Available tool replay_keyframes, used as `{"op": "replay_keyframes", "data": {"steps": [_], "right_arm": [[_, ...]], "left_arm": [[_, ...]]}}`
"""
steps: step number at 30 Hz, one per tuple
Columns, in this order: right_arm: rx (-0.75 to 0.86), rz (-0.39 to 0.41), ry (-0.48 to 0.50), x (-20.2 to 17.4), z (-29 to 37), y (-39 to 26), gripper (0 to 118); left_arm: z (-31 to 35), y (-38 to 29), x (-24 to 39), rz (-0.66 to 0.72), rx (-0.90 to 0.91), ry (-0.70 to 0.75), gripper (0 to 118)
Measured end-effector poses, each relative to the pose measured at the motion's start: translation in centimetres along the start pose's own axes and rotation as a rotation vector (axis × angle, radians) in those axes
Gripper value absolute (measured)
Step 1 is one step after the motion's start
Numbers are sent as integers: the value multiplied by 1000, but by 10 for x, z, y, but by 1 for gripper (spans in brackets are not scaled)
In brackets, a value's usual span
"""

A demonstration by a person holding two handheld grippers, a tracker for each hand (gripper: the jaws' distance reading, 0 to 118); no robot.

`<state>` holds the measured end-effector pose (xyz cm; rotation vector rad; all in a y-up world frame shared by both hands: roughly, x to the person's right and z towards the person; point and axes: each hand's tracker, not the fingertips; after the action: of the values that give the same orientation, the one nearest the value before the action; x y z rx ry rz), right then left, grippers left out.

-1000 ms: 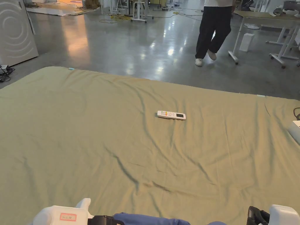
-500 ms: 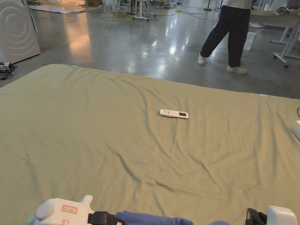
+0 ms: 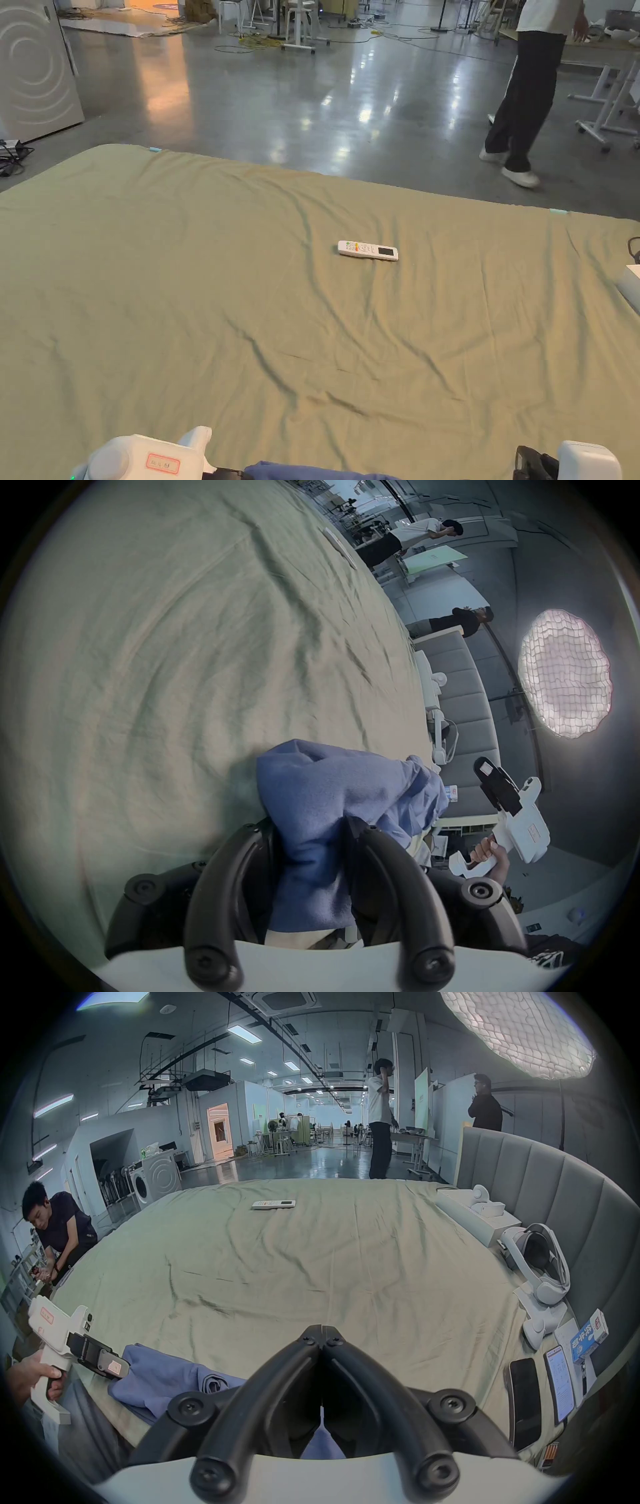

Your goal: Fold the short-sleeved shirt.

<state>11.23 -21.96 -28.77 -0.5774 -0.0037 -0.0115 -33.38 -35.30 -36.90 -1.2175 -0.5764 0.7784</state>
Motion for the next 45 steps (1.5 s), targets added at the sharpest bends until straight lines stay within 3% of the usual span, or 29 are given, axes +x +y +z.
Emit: {"op": "replay_keyframes", "data": {"steps": [5, 15, 25, 30, 31, 32, 34, 37, 40, 45], "right_arm": [[2, -2, 2, -1, 1, 1, 0], [3, -3, 13, -3, 3, -1, 0], [12, -26, 17, 0, 7, 1, 0], [13, -29, 10, 3, 7, 0, 0], [13, -31, 8, 4, 7, 0, 0], [12, -33, 6, 4, 7, 0, 0], [10, -37, 6, 5, 6, -1, 0], [8, -40, 5, 4, 5, -1, 0], [4, -41, 11, 2, 4, -2, 0], [-2, -39, 14, 0, 2, -3, 0]], "left_arm": [[13, -4, 13, -35, 3, -41, 37], [46, 5, 27, 31, 91, -209, 36], [49, 8, 38, 22, 77, -201, 36], [48, 12, 37, 0, 73, -127, 36], [47, 13, 35, 44, 83, -135, 35], [47, 12, 36, 55, 78, -151, 34], [41, 12, 44, 52, 71, -153, 4], [47, 10, 36, 12, 46, -18, 4], [39, 4, 56, 40, 13, -118, 4], [30, 7, 55, 54, -4, -115, 4]]}}
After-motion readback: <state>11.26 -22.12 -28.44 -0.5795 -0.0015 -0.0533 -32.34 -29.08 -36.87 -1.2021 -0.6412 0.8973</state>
